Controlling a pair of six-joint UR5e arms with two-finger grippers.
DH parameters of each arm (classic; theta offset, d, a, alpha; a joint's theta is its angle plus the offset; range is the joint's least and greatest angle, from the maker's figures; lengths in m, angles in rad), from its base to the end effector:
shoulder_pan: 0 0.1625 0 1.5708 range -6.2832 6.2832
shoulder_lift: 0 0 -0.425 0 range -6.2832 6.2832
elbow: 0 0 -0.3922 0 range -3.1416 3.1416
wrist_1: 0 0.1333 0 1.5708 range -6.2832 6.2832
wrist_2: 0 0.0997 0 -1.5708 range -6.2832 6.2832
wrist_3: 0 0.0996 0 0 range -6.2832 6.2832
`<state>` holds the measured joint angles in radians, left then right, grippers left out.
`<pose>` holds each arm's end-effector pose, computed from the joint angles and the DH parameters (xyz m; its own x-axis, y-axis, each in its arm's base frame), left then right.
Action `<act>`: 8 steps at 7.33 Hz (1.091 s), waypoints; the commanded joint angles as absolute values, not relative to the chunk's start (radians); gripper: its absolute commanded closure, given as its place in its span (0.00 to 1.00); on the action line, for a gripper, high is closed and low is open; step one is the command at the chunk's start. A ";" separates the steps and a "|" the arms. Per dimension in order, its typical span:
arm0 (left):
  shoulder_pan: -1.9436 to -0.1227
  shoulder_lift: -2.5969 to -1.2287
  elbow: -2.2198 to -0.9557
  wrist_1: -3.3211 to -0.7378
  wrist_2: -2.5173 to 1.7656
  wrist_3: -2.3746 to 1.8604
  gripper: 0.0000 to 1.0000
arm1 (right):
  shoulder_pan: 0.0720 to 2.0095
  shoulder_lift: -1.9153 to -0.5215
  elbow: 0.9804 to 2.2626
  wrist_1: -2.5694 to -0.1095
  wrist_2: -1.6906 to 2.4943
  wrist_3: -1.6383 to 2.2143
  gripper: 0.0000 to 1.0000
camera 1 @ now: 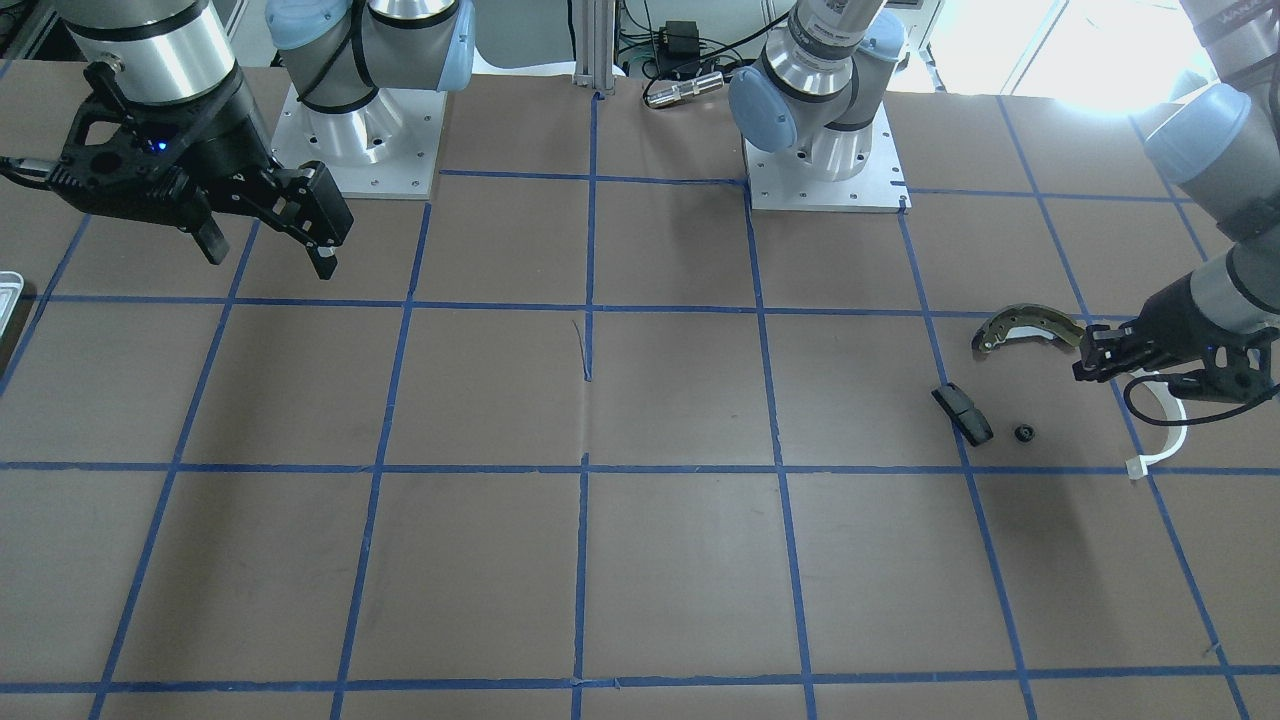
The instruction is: Place bearing gear from tray to pile
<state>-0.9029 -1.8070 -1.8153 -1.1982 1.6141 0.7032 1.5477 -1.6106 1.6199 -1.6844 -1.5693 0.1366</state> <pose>0.2304 -0.5004 0.2847 -0.9987 0.0356 0.0369 0.0394 0.9931 0.1101 0.1222 -0.4878 0.4948 -0.9873 0.1581 -0.0156 0.1589 0.9819 -0.1029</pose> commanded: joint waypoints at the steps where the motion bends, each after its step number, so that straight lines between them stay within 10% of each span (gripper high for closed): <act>1: -0.882 -1.877 -1.865 -1.010 1.669 0.720 1.00 | 1.548 -1.611 1.620 -1.684 -1.569 0.137 0.00; 8: -0.962 -1.980 -1.848 -0.957 1.568 0.707 1.00 | 1.548 -1.612 1.620 -1.686 -1.568 0.137 0.00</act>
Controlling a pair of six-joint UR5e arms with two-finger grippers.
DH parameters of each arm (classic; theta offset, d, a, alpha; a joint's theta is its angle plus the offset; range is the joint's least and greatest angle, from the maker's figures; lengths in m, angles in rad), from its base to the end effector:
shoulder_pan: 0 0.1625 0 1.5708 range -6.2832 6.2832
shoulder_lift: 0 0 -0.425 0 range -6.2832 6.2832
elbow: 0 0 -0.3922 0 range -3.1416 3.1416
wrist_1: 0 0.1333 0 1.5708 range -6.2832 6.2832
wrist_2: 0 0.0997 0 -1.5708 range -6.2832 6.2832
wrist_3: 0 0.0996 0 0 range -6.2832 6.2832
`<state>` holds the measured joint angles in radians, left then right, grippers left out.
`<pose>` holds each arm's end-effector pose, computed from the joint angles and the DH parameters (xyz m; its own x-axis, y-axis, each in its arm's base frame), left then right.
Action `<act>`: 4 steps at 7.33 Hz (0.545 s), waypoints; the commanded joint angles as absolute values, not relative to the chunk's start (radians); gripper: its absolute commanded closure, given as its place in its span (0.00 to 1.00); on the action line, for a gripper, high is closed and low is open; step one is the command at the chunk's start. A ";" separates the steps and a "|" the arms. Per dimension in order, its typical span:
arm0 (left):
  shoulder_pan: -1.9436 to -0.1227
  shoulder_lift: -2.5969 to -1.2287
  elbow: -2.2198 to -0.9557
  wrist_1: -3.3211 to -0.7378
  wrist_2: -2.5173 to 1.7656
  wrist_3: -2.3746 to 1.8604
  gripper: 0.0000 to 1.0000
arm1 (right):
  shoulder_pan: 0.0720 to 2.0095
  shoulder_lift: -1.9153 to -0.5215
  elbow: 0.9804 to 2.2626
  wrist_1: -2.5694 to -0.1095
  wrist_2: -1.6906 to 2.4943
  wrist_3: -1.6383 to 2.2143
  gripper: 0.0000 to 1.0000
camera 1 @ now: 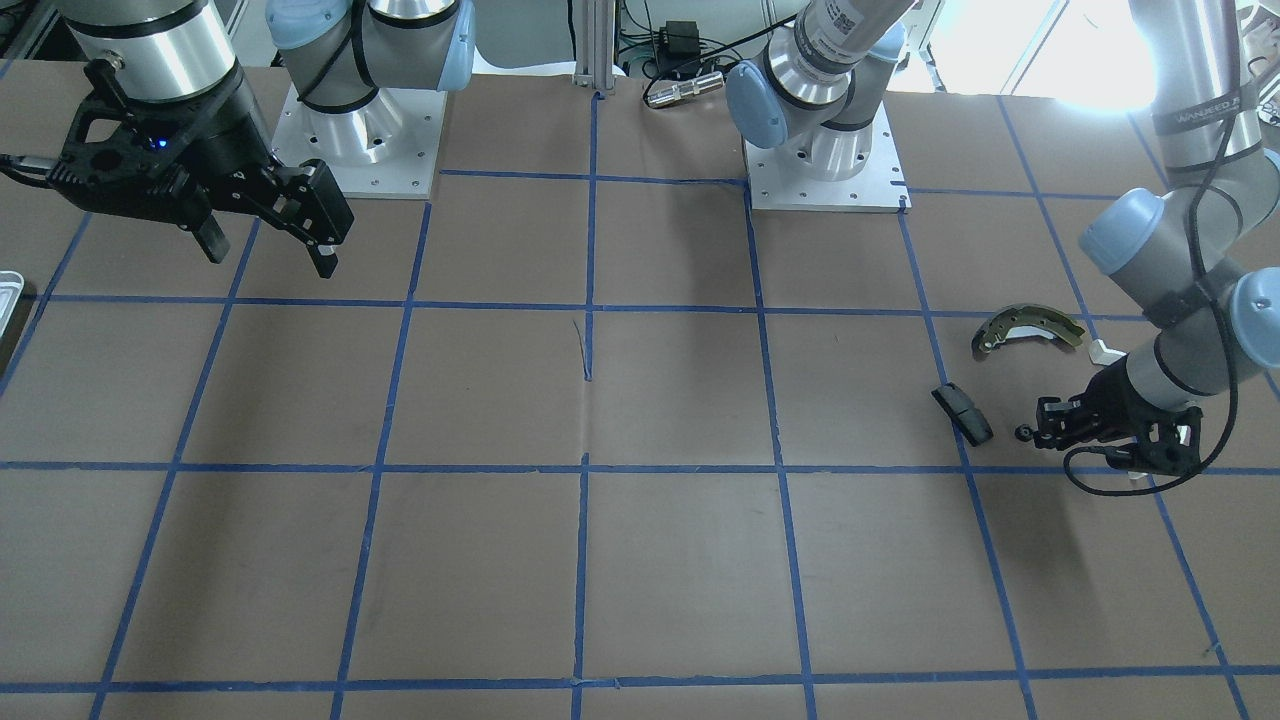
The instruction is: Place bearing gear from tray to pile
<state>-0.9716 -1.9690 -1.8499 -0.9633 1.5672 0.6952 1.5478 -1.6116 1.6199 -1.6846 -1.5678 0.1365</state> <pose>0.2071 -0.5402 0.2021 -0.9944 0.0944 0.0474 0.0968 0.9940 0.0513 0.1224 -0.4874 0.4953 -0.9873 0.1578 -0.0173 0.1587 0.9818 -0.1039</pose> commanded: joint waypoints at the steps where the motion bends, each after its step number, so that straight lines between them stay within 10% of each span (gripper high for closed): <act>1: -0.957 -1.985 -1.848 -0.954 1.568 0.709 1.00 | 1.548 -1.611 1.620 -1.686 -1.568 0.137 0.00; 4: -0.956 -1.990 -1.852 -0.951 1.574 0.710 0.98 | 1.548 -1.611 1.620 -1.686 -1.568 0.137 0.00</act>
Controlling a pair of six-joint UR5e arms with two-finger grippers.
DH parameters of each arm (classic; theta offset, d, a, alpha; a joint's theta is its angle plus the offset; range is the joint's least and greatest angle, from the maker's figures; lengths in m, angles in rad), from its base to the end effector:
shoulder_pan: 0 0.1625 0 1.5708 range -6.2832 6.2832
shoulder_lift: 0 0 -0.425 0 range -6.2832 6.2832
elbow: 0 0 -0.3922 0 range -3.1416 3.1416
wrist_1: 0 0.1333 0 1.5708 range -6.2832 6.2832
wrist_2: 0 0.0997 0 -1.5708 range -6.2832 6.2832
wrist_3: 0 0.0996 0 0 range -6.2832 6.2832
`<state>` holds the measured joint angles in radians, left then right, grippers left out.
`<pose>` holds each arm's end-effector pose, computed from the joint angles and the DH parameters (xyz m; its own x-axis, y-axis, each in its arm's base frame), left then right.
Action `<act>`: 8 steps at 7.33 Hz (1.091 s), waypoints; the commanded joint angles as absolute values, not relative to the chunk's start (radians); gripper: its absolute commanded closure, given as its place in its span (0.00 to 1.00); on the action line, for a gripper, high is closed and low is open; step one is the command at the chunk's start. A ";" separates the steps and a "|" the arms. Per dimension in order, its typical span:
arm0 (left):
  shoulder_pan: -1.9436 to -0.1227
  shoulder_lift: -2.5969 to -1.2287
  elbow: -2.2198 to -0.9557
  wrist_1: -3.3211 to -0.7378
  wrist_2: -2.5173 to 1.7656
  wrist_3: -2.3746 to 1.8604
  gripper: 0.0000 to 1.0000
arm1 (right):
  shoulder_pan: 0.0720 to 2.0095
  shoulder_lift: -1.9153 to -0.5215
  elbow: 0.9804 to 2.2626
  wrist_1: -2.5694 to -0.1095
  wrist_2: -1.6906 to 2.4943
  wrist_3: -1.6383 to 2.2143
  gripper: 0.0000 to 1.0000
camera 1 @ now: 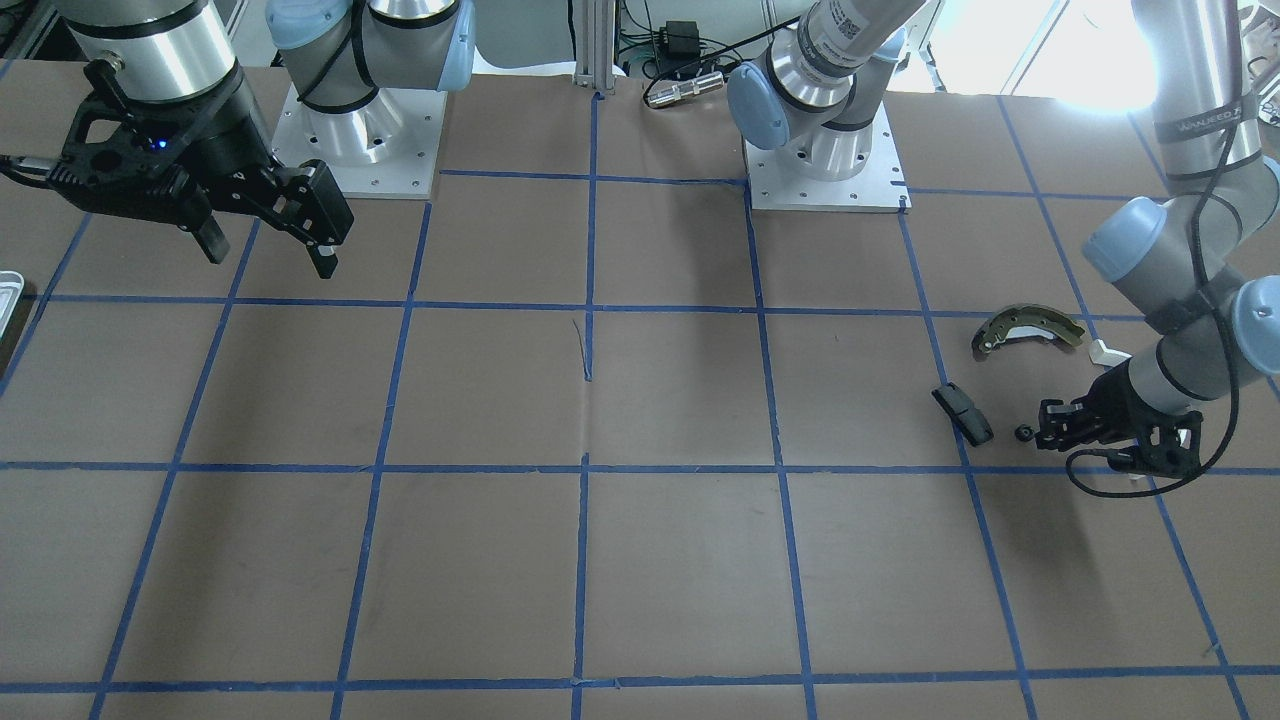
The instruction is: Place bearing gear from tray to pile
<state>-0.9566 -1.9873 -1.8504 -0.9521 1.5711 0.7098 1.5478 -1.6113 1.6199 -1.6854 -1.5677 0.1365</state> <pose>0.2165 -0.5382 0.1927 -0.9943 0.0939 0.0502 0.0968 0.9936 0.0589 0.1224 -0.4876 0.4953 -0.9873 0.1577 -0.0174 0.1587 0.9818 -0.1044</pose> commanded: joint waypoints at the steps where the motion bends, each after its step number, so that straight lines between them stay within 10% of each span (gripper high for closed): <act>1: -0.945 -1.990 -1.852 -0.951 1.591 0.710 0.98 | 1.548 -1.611 1.620 -1.684 -1.566 0.137 0.00; 2: -0.939 -1.990 -1.853 -0.950 1.591 0.710 0.96 | 1.548 -1.611 1.620 -1.686 -1.566 0.137 0.00; 4: -0.937 -1.996 -1.853 -0.951 1.591 0.736 0.26 | 1.548 -1.612 1.621 -1.684 -1.568 0.137 0.00; 8: -1.160 -1.869 -1.597 -1.383 1.595 0.479 0.18 | 1.548 -1.612 1.623 -1.684 -1.566 0.137 0.00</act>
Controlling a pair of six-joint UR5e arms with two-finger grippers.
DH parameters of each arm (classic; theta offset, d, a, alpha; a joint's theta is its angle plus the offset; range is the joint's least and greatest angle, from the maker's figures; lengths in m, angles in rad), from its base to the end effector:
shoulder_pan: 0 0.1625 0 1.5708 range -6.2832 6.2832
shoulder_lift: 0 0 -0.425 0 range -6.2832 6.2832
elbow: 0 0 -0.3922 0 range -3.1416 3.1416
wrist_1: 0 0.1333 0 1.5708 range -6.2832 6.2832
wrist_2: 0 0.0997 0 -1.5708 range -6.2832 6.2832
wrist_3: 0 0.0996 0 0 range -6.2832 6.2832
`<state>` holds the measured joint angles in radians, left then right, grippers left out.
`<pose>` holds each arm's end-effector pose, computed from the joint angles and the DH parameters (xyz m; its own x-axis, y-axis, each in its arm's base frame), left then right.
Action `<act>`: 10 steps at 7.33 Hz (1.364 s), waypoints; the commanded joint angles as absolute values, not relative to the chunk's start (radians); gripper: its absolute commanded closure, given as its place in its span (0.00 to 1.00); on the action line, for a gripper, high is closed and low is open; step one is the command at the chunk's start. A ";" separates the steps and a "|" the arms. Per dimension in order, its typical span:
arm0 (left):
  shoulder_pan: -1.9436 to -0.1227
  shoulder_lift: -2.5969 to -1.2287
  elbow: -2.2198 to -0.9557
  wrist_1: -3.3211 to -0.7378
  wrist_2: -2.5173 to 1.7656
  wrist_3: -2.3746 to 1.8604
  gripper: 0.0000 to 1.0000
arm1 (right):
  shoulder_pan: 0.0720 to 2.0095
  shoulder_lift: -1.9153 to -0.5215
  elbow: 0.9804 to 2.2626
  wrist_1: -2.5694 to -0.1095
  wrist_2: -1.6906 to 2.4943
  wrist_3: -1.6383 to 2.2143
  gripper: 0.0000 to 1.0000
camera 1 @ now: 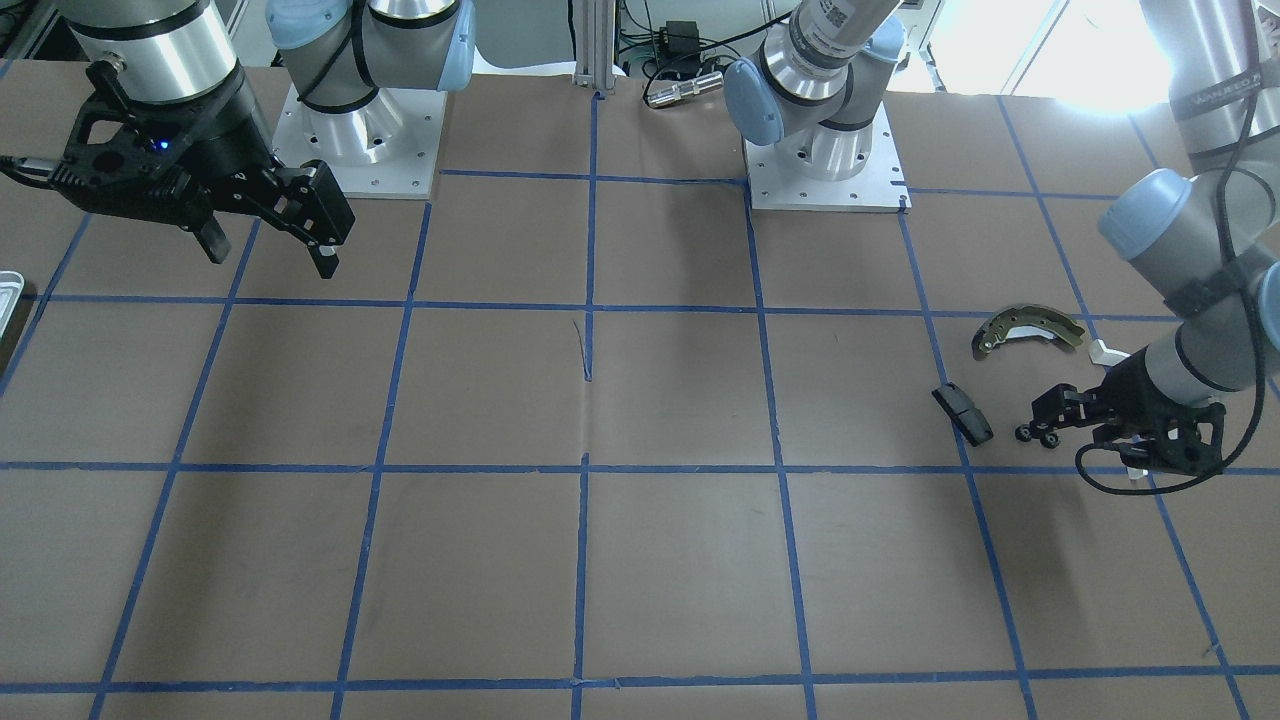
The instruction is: Place bearing gear from tray to pile
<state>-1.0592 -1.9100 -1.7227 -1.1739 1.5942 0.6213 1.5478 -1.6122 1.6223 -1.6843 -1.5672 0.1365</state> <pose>0.1684 -0.5674 0.2698 -0.9934 0.1089 0.0358 0.1117 0.9896 0.0901 0.1225 -0.4870 0.4944 -0.9873 0.1577 -0.0176 0.1587 0.9821 -0.1018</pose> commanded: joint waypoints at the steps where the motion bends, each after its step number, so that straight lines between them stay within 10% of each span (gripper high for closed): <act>1: -1.245 -1.853 -1.497 -1.496 1.592 0.397 0.18 | 1.548 -1.612 1.623 -1.684 -1.566 0.137 0.00; 10: -1.644 -1.715 -1.403 -1.594 1.583 0.023 0.00 | 1.548 -1.614 1.624 -1.686 -1.568 0.137 0.00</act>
<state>-1.6433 -1.7258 -1.3925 -1.5914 1.5849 0.0244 1.5478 -1.6131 1.6241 -1.6858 -1.5668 0.1365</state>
